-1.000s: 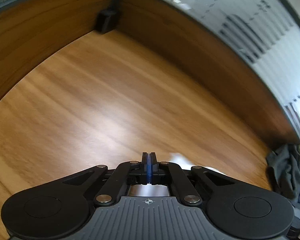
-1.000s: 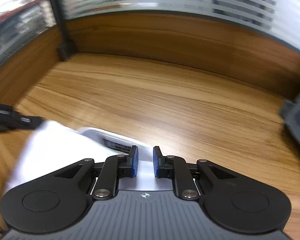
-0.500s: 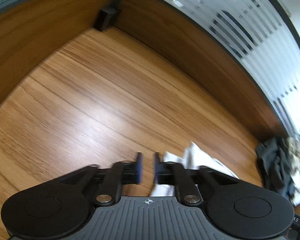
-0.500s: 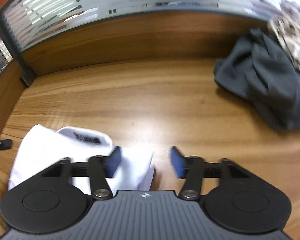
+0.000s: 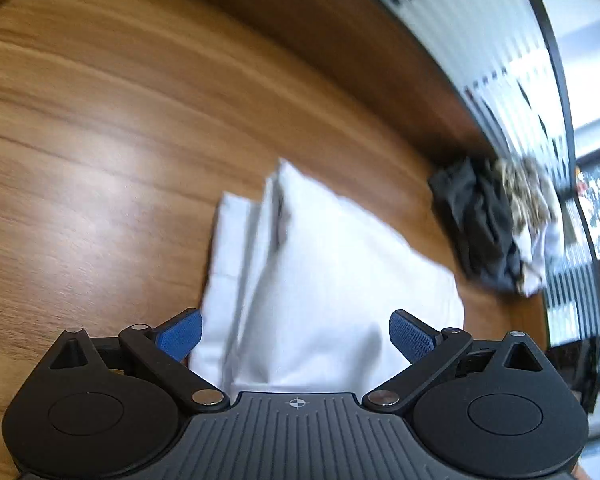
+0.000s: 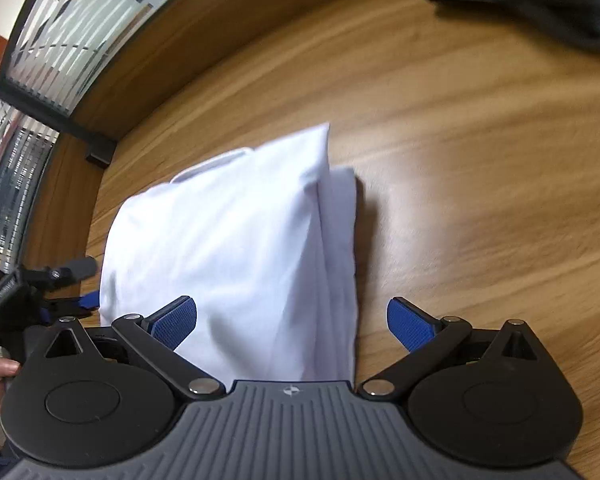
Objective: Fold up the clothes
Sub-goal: 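Grip the folded shirt bundle from both sides with both tools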
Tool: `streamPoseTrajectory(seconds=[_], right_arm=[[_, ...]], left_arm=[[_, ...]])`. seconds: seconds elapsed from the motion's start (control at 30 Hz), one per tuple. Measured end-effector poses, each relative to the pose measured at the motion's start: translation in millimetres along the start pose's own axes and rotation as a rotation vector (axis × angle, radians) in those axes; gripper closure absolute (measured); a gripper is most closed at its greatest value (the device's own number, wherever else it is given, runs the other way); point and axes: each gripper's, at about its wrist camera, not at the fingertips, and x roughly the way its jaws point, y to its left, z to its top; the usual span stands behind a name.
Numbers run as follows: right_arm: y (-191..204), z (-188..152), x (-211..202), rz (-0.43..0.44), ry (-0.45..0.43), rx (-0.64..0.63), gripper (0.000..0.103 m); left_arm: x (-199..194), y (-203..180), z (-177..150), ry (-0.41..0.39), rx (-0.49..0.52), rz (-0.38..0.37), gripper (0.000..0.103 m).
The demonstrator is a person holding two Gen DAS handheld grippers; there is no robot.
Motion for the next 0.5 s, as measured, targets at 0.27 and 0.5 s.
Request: streamPoseTrajectory(seconds=[0.27,0.5], right_arm=[[8,-2,22,0.005,0.045,-0.047,0.001],[13,4,27,0.010,0.062,-0.105,0.001]], left_arm=[[14,-3,4,0.032,0.081,0.018,0.002],[19,-7,7,0.019,0.108,0.015,0.000]])
